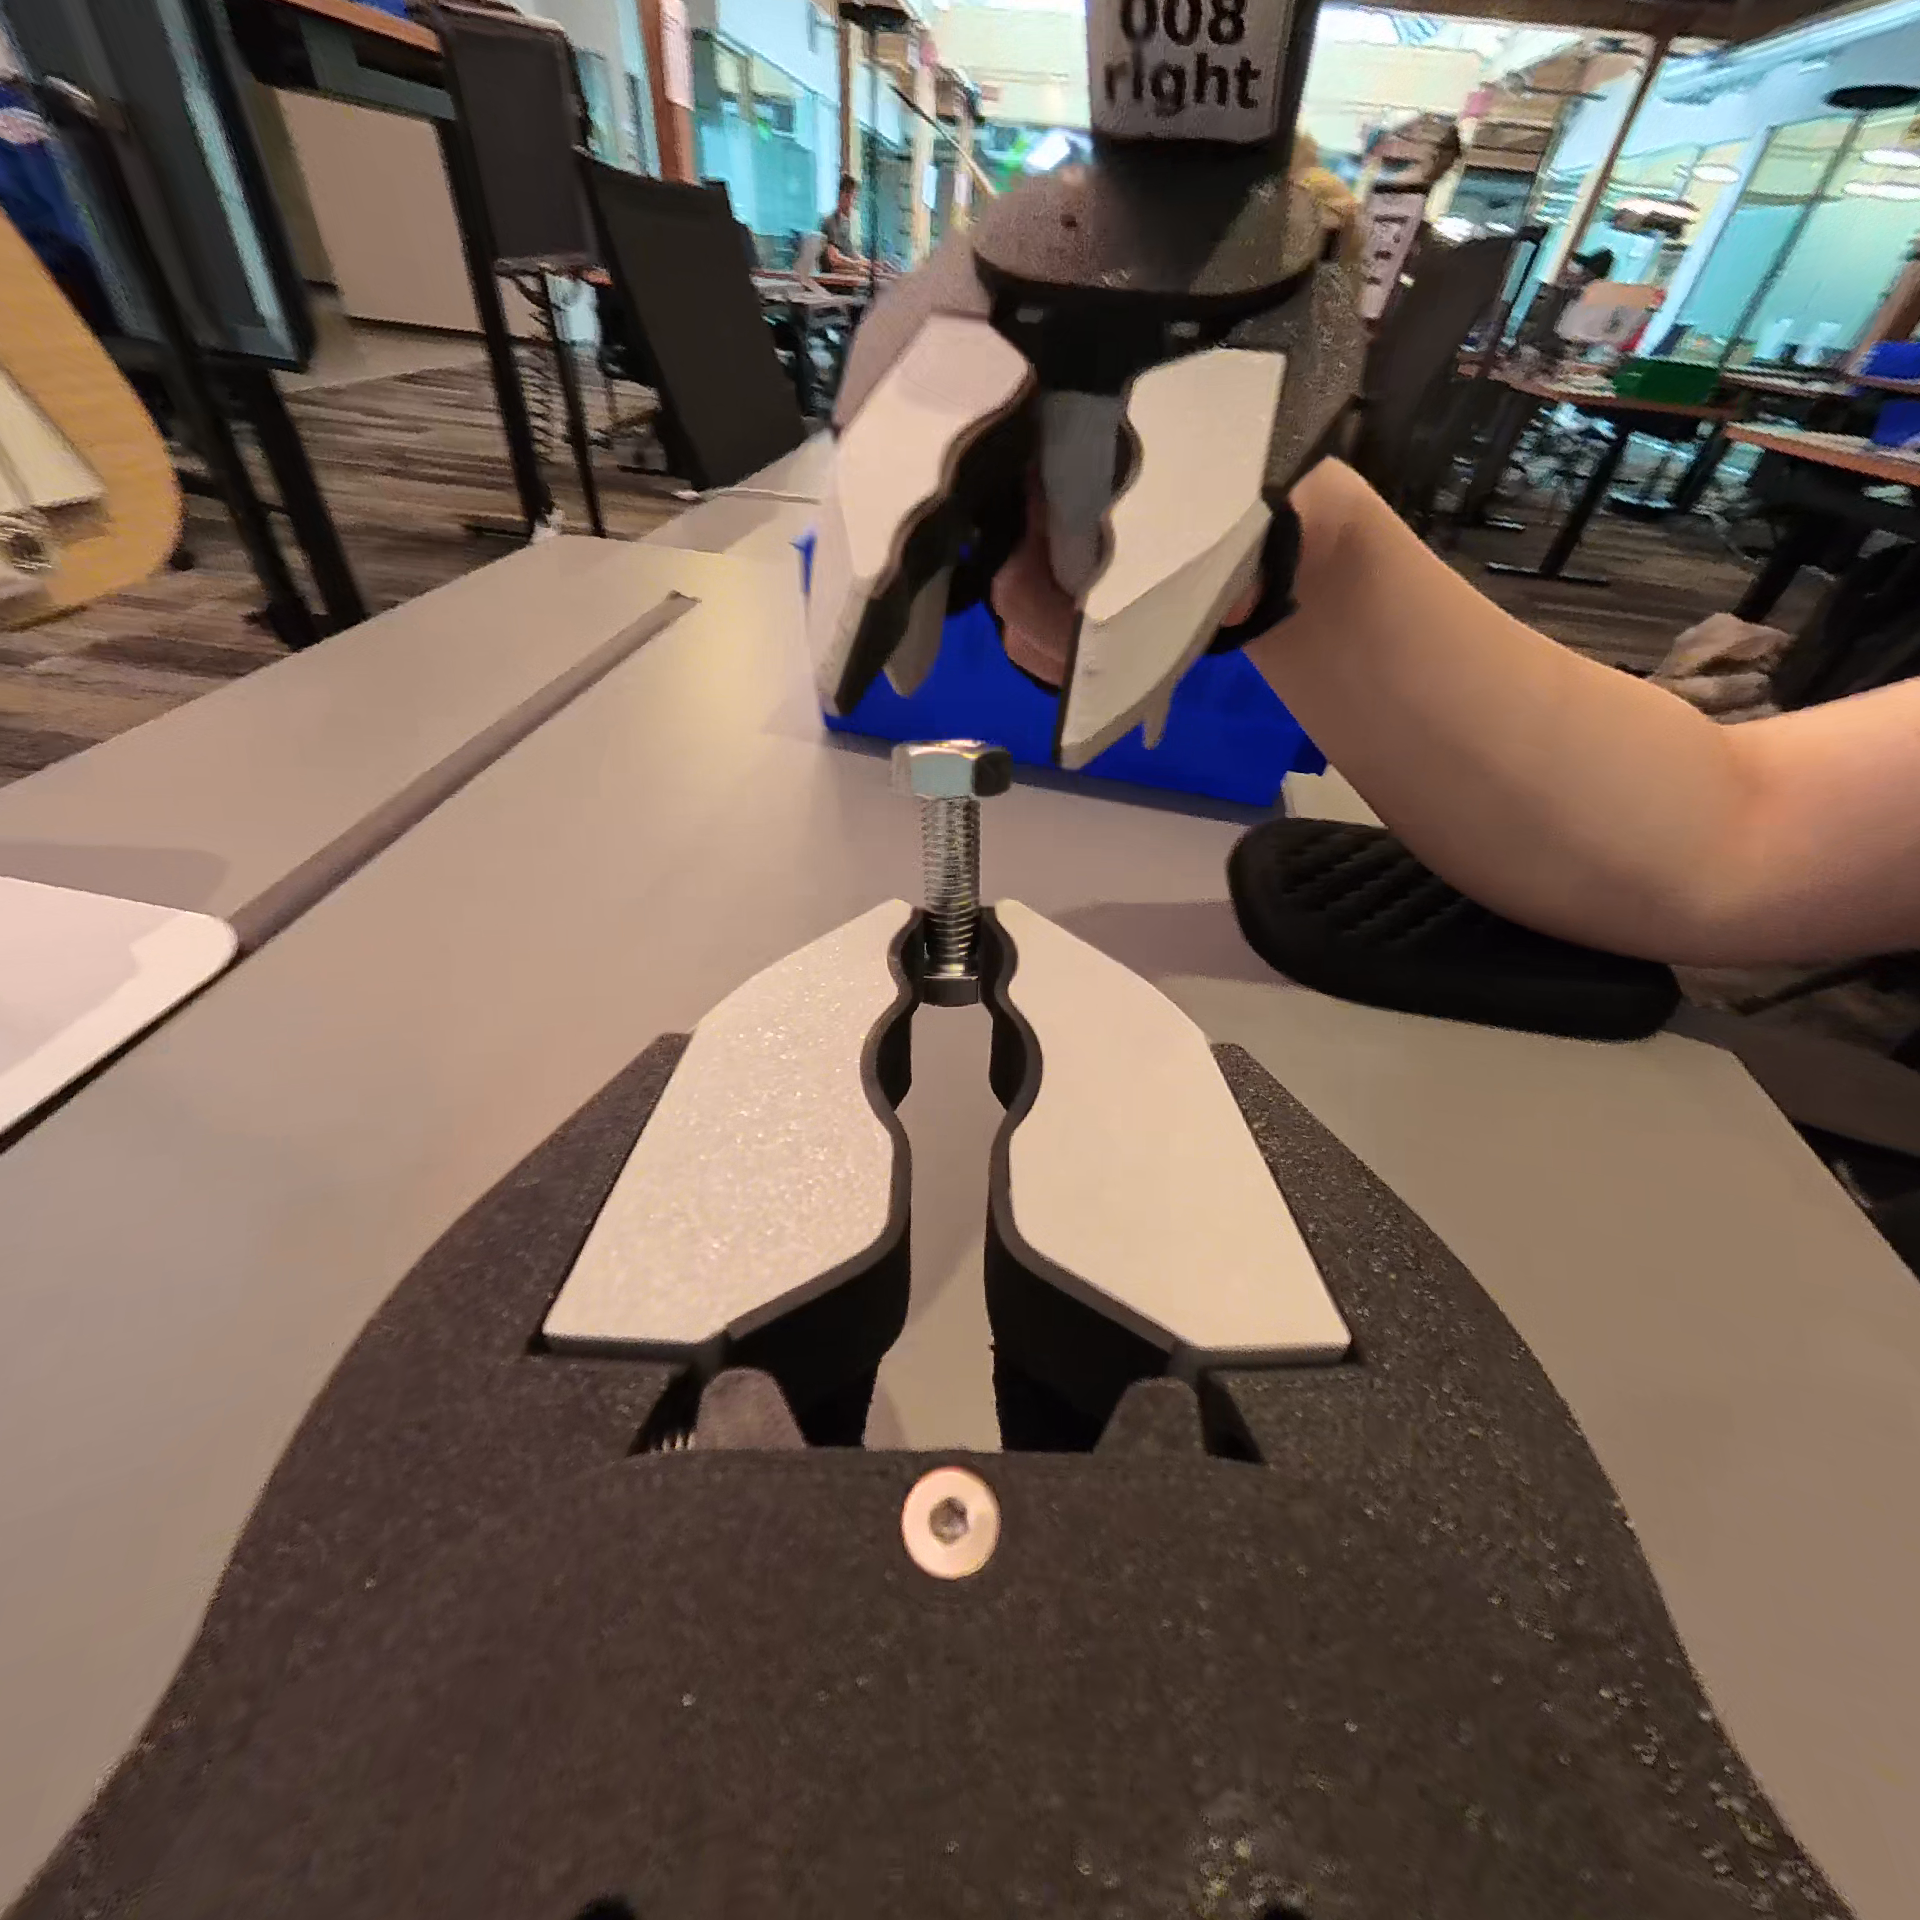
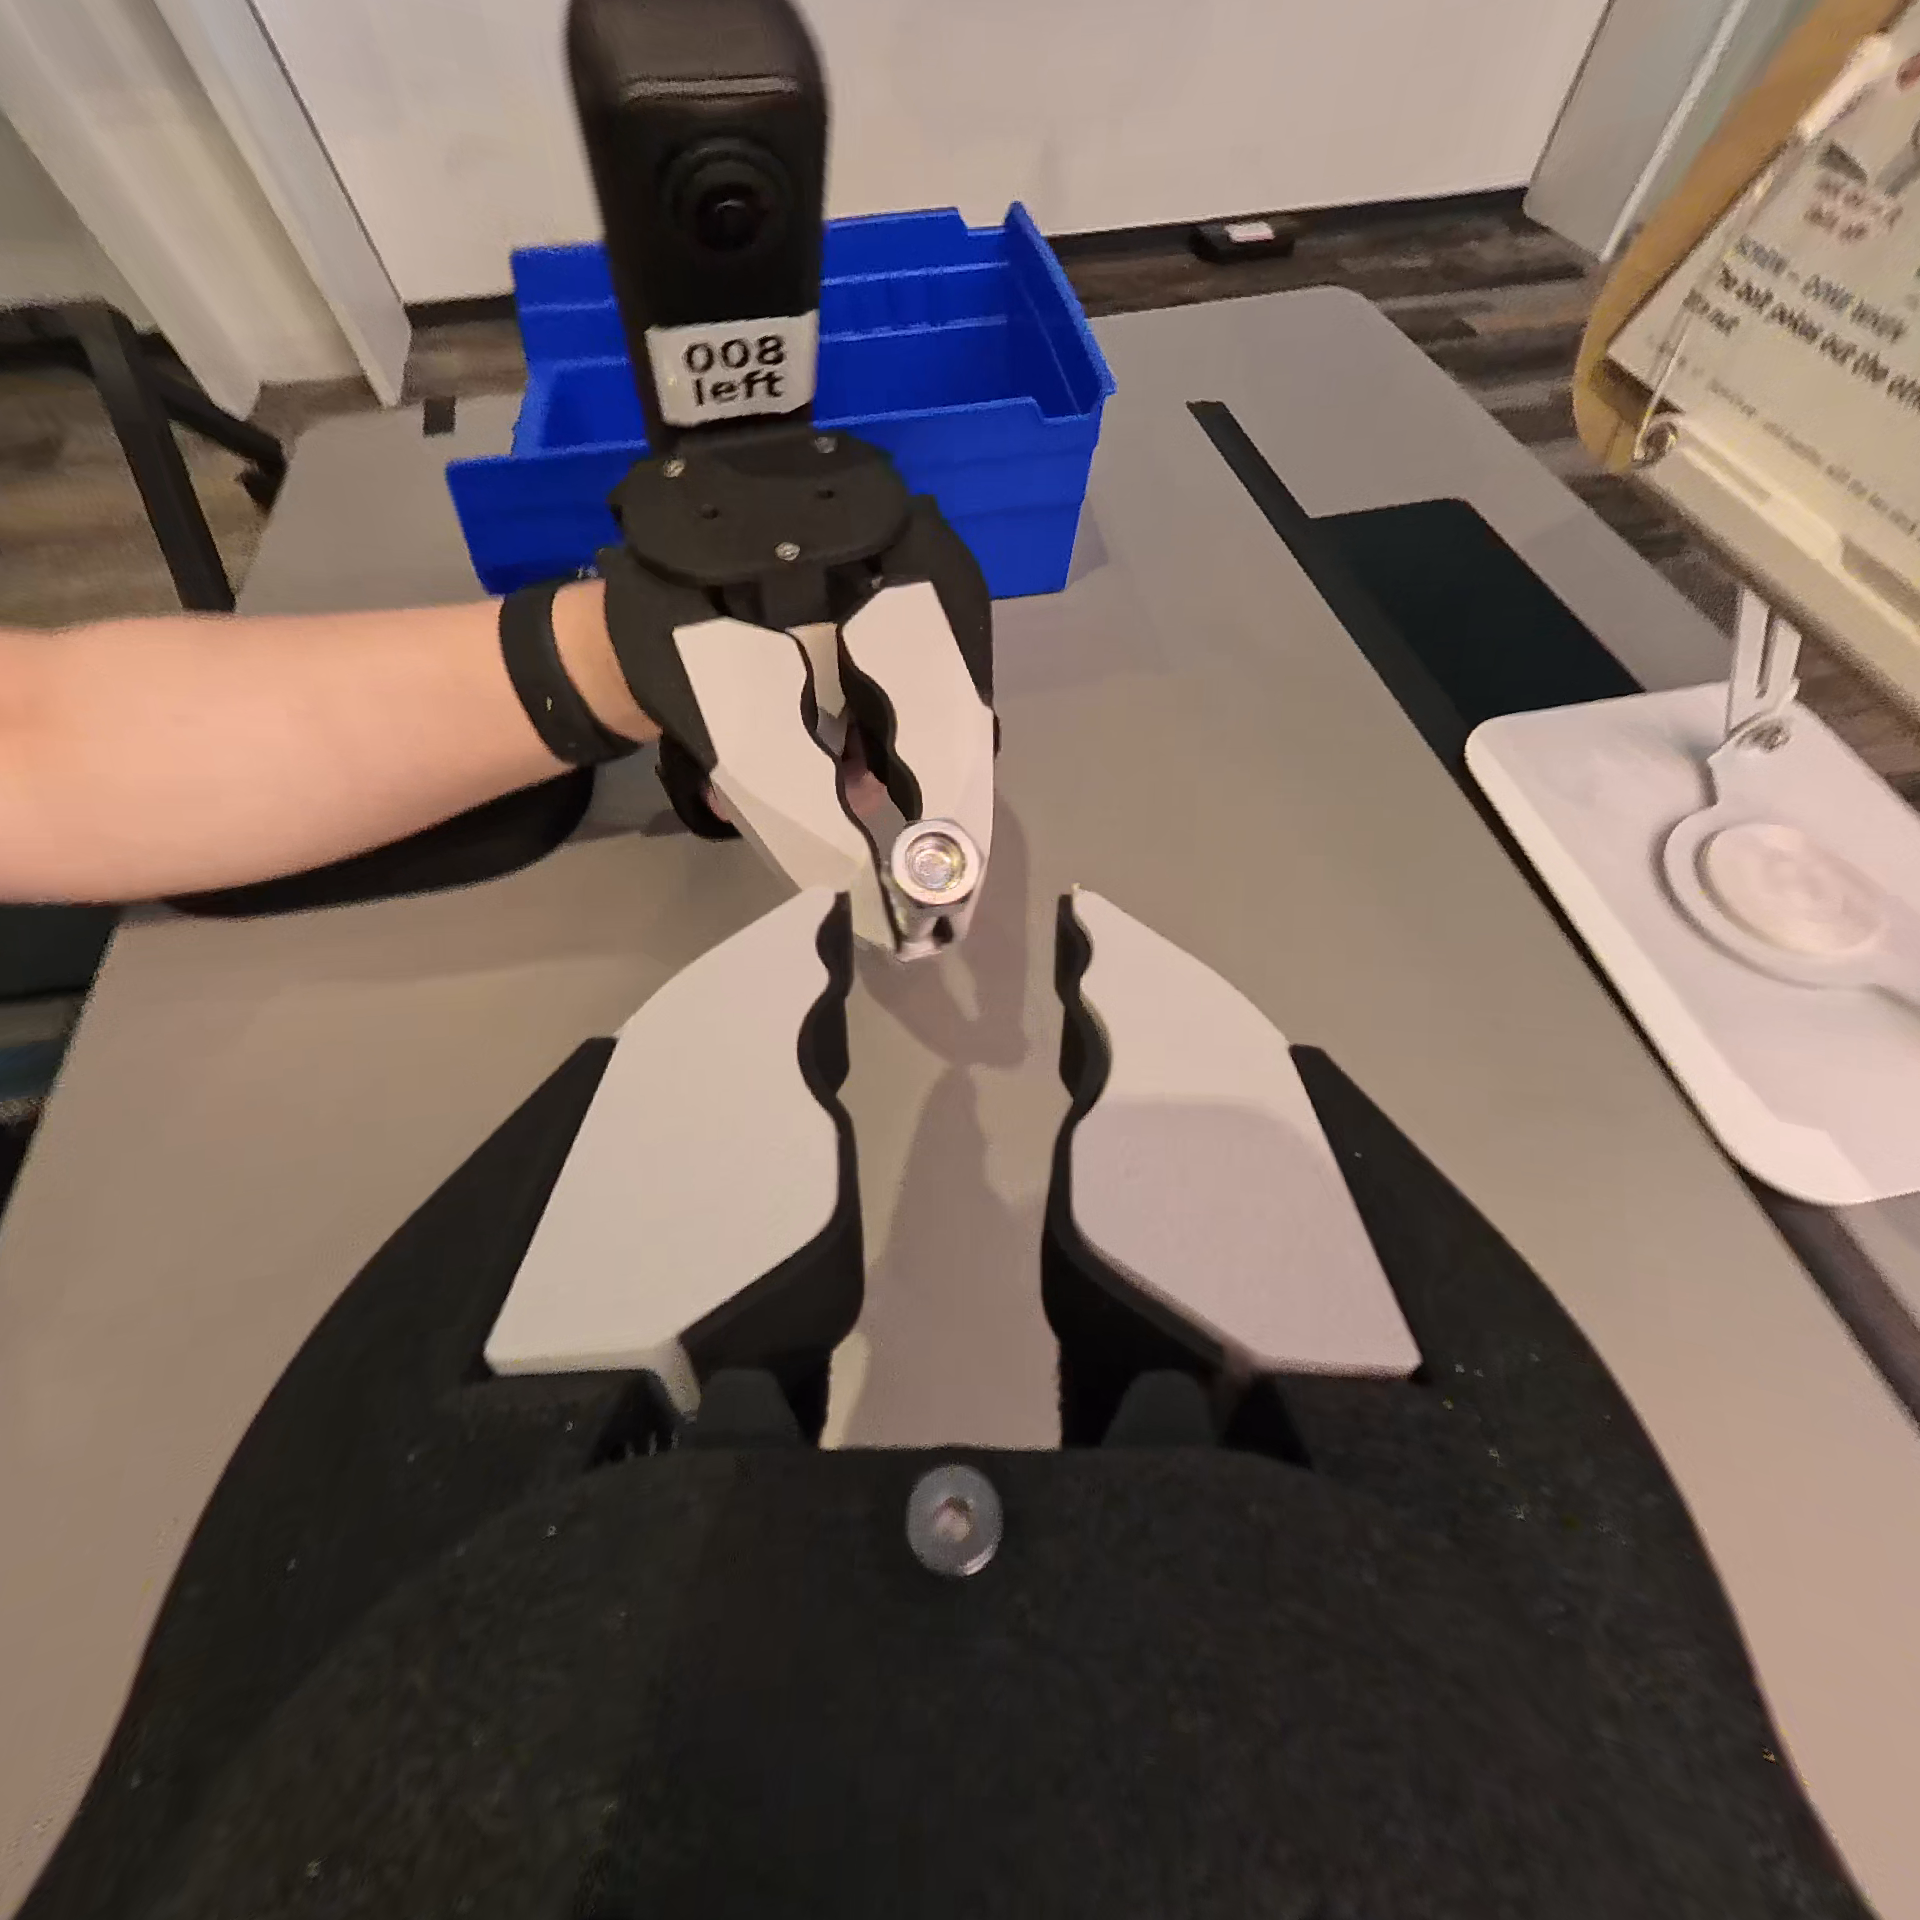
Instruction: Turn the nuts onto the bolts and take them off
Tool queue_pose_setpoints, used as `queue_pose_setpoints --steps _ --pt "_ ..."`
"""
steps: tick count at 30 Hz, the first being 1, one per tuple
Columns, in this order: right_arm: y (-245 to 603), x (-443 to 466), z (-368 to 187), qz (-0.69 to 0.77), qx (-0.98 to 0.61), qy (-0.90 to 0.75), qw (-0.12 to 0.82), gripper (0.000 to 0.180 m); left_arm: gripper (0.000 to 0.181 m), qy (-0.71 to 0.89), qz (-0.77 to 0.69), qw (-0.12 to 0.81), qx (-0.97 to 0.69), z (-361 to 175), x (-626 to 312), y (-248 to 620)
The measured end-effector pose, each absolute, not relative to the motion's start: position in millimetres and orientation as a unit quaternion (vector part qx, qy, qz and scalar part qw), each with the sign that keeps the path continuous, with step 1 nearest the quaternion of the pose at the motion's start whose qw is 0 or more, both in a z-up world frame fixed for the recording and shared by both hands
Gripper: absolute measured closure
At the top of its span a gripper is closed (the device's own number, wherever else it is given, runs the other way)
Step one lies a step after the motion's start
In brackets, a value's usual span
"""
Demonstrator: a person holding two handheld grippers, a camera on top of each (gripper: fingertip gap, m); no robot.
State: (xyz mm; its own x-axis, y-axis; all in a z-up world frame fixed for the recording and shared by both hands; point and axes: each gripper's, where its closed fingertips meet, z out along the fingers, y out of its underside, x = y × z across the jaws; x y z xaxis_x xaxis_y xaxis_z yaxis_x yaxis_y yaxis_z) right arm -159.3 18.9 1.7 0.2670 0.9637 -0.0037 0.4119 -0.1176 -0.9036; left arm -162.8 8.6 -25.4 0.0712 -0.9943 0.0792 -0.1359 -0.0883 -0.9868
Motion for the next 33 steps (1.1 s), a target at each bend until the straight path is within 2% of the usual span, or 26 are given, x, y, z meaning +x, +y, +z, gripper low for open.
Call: queue_pose_setpoints --steps 5,13,19,26,33 --pt "-2 -144 -11 0.259 -0.63 -0.607 0.41 0.146 0.172 0.559 -0.43 0.411 -0.577 -45 -158 -7" --pt "-34 -145 -20 0.227 -0.564 -0.694 0.386 0.152 0.171 0.622 -0.459 0.296 -0.561 -67 -160 -45" --pt "-46 -150 -31 0.208 -0.549 -0.727 0.356 0.156 0.171 0.626 -0.472 0.292 -0.549 -64 -159 -51" --pt "-41 -155 -36 0.174 -0.562 -0.728 0.352 0.151 0.171 0.626 -0.475 0.295 -0.544 -62 -159 -52" --pt "-39 -159 -40 0.202 -0.584 -0.712 0.332 0.162 0.171 0.618 -0.467 0.309 -0.552 -61 -162 -45"
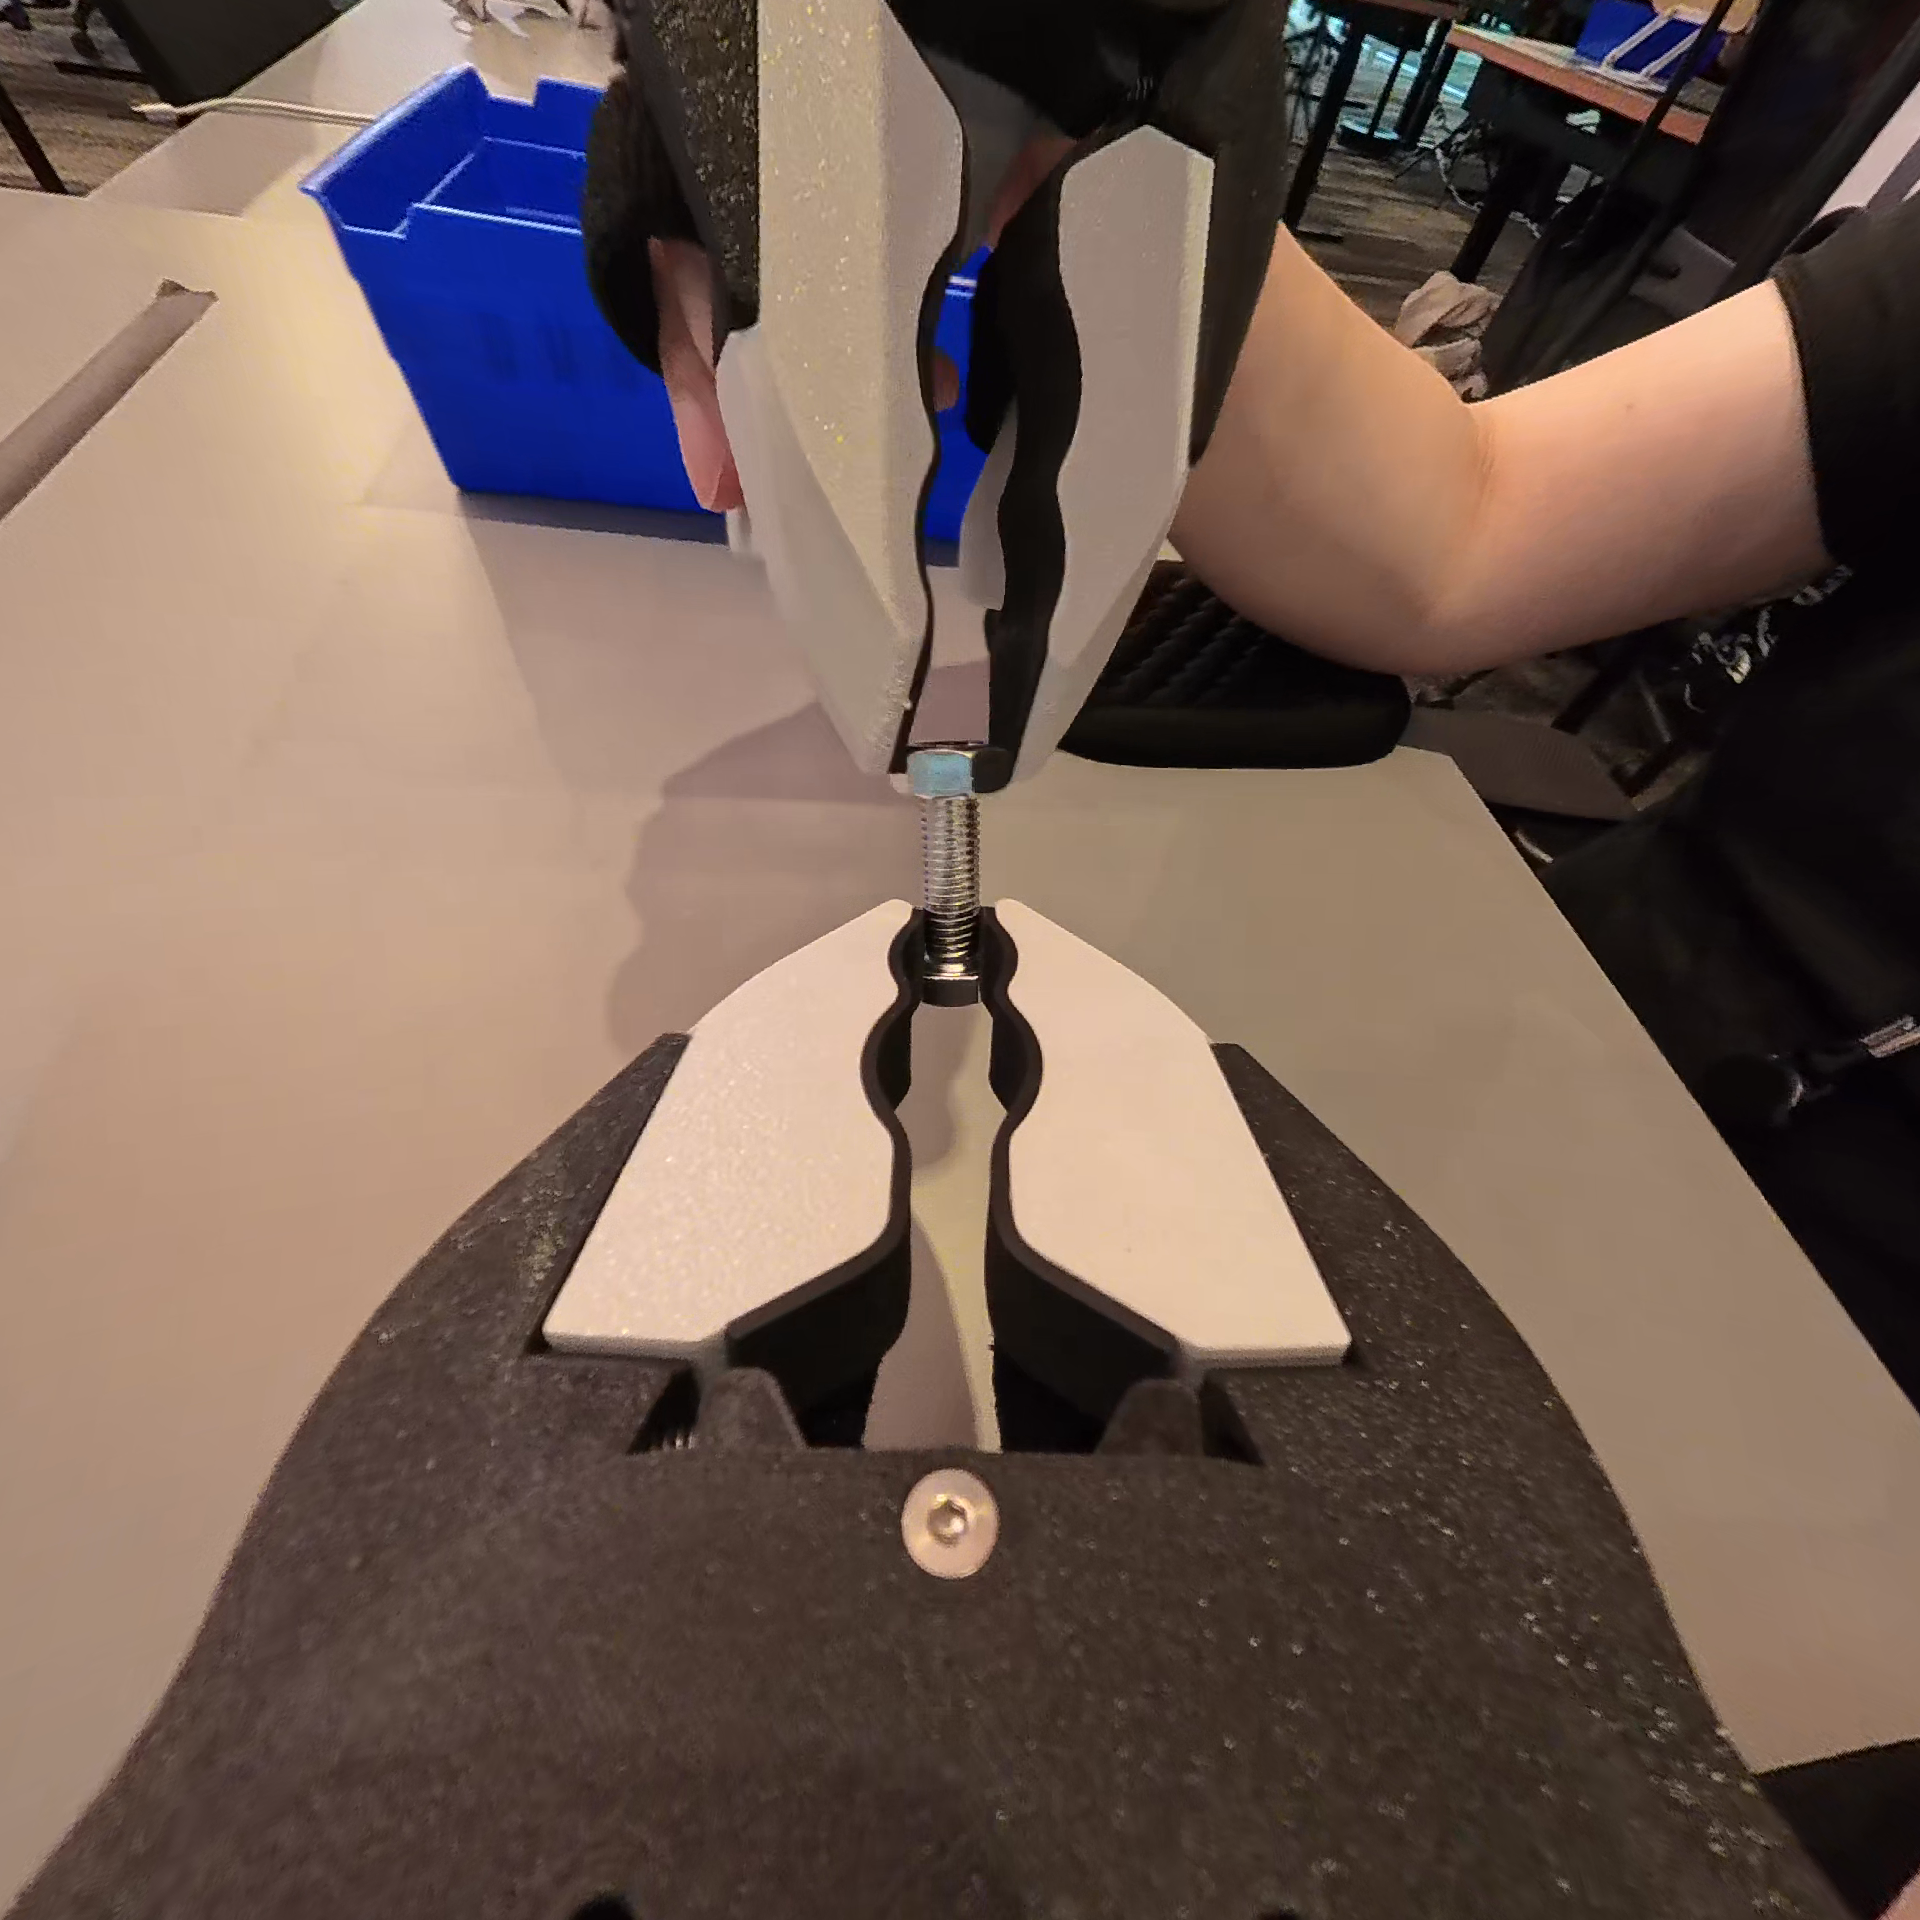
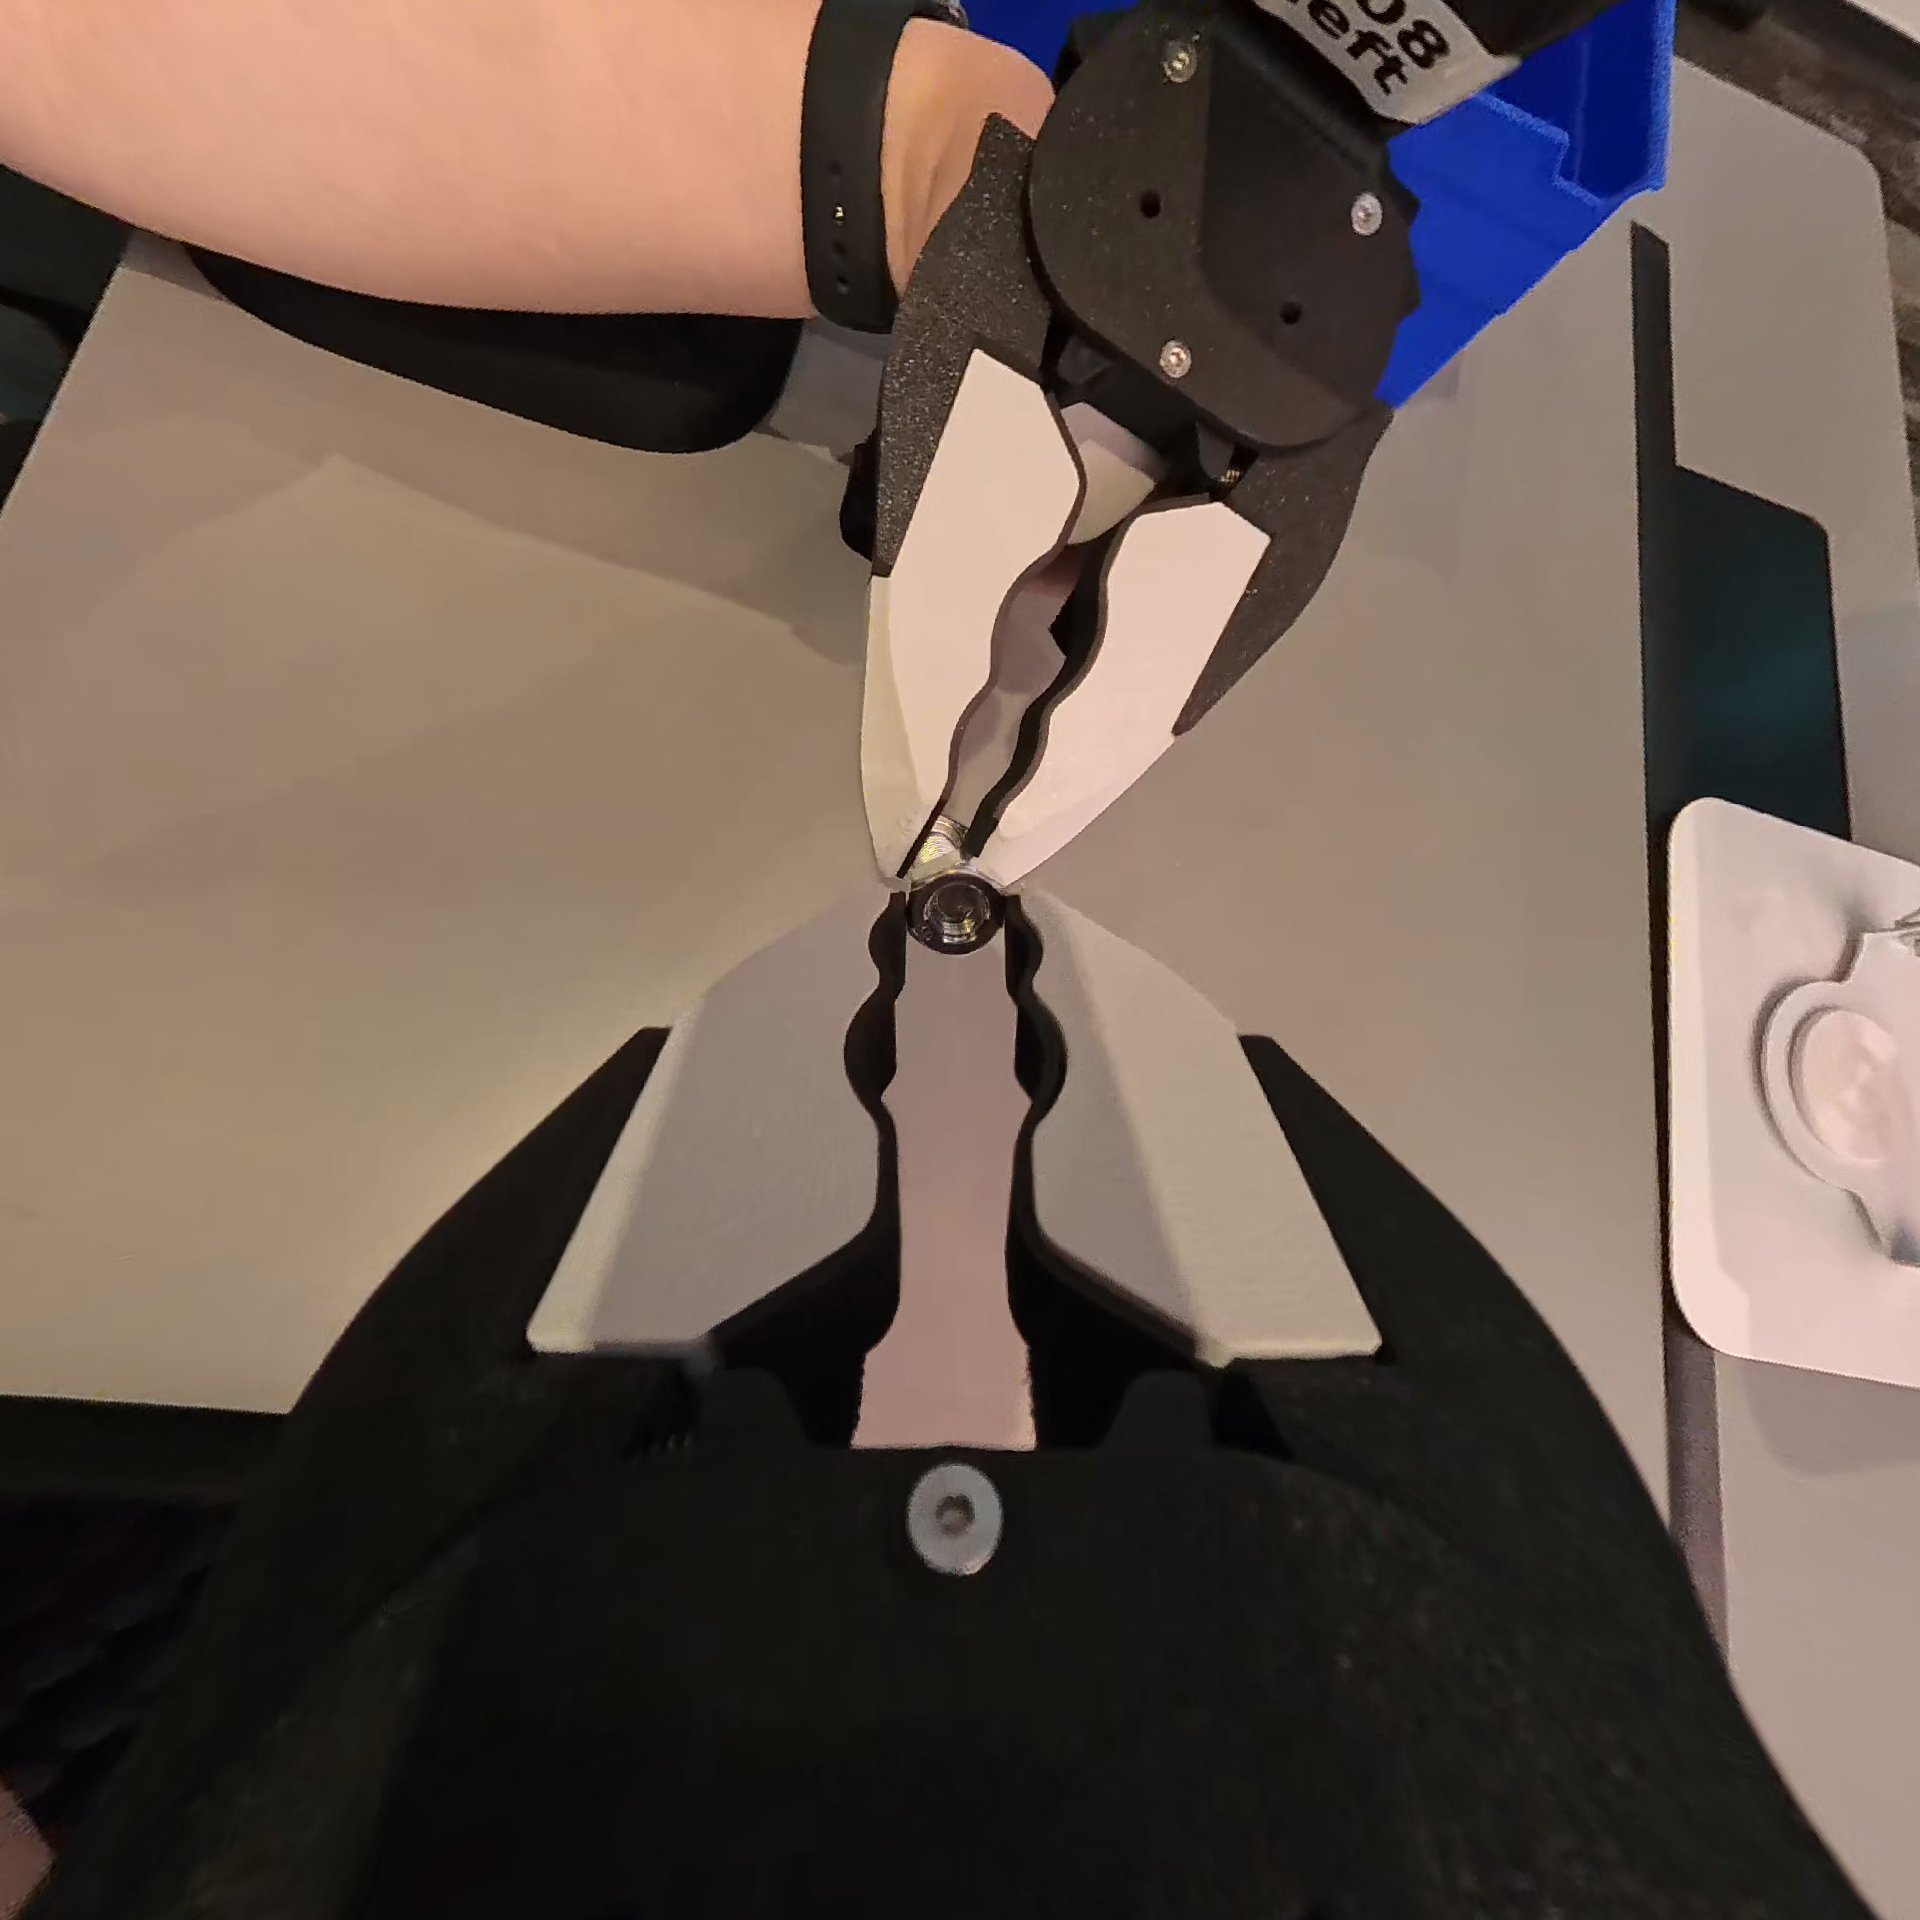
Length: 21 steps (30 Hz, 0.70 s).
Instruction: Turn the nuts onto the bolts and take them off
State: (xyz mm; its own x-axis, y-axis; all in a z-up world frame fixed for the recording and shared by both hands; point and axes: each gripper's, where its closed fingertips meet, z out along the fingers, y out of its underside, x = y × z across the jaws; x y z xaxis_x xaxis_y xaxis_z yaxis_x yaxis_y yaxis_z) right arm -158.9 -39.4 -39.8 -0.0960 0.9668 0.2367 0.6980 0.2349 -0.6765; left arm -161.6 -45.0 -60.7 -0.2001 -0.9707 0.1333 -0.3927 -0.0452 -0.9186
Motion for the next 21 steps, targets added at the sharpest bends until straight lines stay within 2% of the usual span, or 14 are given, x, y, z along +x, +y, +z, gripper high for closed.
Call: queue_pose_setpoints --steps 11,17,21 --pt "-2 -172 -41 0.268 -0.711 -0.566 0.319 0.162 0.171 0.568 -0.415 0.369 -0.607 -63 -174 -5" --pt "5 -178 -40 0.294 -0.723 -0.535 0.322 0.161 0.172 0.553 -0.427 0.374 -0.61 -60 -177 -1" --pt "-1 -172 -38 0.261 -0.681 -0.591 0.345 0.138 0.171 0.571 -0.457 0.347 -0.587 -57 -178 -18"
